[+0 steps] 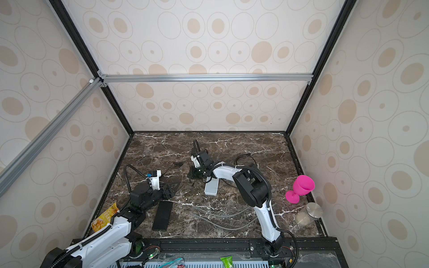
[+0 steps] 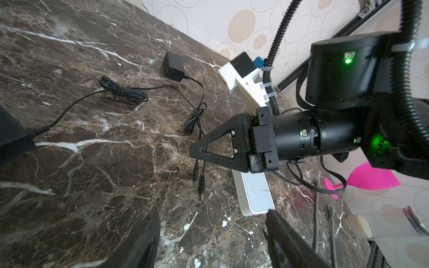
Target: Insert the plug into the switch port
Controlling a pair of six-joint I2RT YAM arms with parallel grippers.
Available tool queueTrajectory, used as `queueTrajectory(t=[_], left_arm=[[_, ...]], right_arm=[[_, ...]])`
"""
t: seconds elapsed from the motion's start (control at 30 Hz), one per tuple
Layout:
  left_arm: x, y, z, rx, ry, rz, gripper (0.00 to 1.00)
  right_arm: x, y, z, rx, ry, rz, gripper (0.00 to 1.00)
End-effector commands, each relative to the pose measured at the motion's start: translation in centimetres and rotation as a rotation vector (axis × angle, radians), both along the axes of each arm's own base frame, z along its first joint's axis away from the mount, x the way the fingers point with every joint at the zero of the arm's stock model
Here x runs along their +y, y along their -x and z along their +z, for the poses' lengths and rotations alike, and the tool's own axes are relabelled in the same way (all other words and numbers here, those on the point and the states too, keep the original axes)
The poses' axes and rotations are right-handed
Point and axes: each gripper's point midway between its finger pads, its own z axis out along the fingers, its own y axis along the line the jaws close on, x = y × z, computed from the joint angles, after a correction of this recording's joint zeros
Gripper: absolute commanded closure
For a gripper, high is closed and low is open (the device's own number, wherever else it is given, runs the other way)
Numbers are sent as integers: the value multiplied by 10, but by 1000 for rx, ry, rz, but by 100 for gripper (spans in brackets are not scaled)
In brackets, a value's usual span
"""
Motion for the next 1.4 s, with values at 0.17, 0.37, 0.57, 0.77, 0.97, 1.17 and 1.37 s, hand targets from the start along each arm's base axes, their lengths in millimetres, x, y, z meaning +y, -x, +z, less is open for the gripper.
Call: queueTrajectory(t=[0.17,0.37,0.57,0.77,0.97,1.17,1.37], left_arm=[[-2,-9,15,-24,-17,-16,22],[-13,-8,63,-292,-29,-91,25],[-7,2,33,-418,-211,-67,35],[-31,20,-24,-318,-305,-166,32],[-32,22,-40,-322,-318,-158,37],[-45,11,-47,-321,-352,-205,44],[-53,9,-47,-340,-327,-227,56]], right_arm=[[14,7,11,-26,-104,40,100],[25,12,54,-81,-360,132,100],[13,6,59,-69,-485,117,100],[3,15,64,-103,-482,134,100],[-1,26,70,-105,-516,155,100],[-2,33,81,-98,-588,166,100],[-4,40,80,-80,-615,178,100]])
